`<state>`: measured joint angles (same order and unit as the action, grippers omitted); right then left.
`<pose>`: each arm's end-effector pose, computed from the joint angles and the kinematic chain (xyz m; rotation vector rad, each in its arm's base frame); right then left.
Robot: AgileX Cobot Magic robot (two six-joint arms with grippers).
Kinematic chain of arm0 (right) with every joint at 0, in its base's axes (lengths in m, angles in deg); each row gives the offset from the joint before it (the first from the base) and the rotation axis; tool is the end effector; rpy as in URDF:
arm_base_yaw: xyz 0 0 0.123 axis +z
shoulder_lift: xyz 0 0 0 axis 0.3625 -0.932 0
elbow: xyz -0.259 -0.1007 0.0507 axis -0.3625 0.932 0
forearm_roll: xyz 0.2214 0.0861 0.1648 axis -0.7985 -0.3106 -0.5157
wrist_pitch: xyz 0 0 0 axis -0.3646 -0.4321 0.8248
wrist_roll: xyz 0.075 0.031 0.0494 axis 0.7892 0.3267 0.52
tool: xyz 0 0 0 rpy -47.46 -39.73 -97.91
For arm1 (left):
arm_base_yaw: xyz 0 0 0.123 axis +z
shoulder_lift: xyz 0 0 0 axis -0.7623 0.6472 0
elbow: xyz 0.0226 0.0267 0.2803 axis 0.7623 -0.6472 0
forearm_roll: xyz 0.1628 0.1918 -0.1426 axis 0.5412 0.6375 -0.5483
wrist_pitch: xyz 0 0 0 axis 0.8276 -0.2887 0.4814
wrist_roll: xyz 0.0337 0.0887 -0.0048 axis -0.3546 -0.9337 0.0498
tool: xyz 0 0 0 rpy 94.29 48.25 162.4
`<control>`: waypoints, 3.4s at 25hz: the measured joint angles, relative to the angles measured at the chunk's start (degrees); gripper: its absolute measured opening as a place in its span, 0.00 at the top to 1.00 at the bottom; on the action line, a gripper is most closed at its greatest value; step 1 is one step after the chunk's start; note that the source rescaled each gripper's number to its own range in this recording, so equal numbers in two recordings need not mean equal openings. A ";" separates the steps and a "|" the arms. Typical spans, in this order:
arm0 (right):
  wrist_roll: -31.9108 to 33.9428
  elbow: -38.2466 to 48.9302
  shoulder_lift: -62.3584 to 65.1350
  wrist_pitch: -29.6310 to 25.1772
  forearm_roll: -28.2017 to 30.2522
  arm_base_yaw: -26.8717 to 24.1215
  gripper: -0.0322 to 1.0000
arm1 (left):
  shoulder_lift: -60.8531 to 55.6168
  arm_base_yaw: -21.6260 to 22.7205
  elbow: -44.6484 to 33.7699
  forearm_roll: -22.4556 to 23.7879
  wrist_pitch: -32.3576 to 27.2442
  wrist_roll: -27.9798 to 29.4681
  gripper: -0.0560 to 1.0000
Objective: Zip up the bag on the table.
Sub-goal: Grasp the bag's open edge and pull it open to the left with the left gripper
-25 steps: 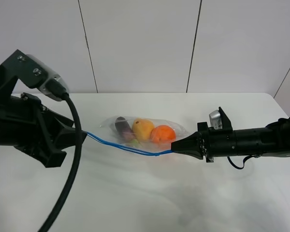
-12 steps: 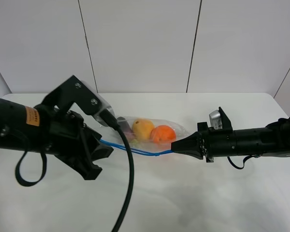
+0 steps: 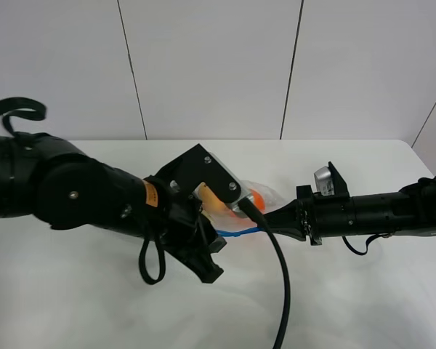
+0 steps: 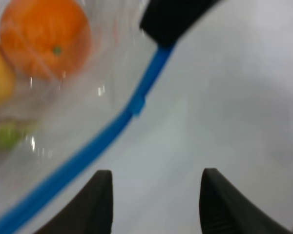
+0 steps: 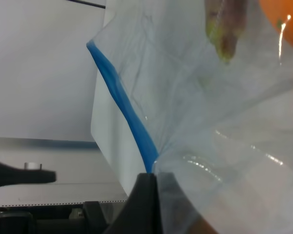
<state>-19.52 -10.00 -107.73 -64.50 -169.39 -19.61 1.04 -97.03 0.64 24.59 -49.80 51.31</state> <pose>0.2855 0.0929 0.0786 -0.0875 2.3781 1.5329 0.2370 -0.2636 0.1880 1.1679 2.1370 -0.3618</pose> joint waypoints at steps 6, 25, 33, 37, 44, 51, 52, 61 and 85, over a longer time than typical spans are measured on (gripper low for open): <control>0.19 0.00 0.00 0.00 0.00 0.00 0.97 | 8.18 -0.04 5.87 -0.05 1.53 -1.02 0.20; 1.07 0.00 0.00 -2.19 -2.05 0.00 0.97 | 14.20 -0.06 8.72 0.88 4.97 -2.51 0.20; 1.07 0.00 0.00 -3.05 -2.18 0.00 0.97 | 14.20 -0.06 8.72 1.94 5.39 -2.62 0.20; 1.07 0.00 0.00 -3.48 -2.18 0.00 0.97 | 14.20 -0.06 8.72 2.00 5.56 -3.32 0.20; 1.07 0.00 0.00 -3.82 -2.18 0.00 0.97 | 14.20 0.53 8.72 2.12 5.74 -4.24 0.41; 1.07 -0.18 0.00 -3.85 -3.06 0.00 0.97 | 14.20 2.33 8.45 2.12 4.86 -4.30 0.55; 1.07 -0.18 0.00 -3.85 -3.06 0.00 0.97 | 14.20 2.45 8.32 2.12 4.86 -4.30 0.59; 1.07 -0.18 0.00 -3.90 -3.06 0.00 0.97 | 14.20 2.50 8.18 2.12 4.97 -4.40 0.72; 1.07 -0.18 0.00 -3.47 -3.29 0.00 0.97 | 14.20 2.99 8.18 2.07 4.37 -7.27 0.95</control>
<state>-18.45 -10.18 -107.73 -67.97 -172.69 -19.61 15.24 -94.04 8.82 26.66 -45.43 44.04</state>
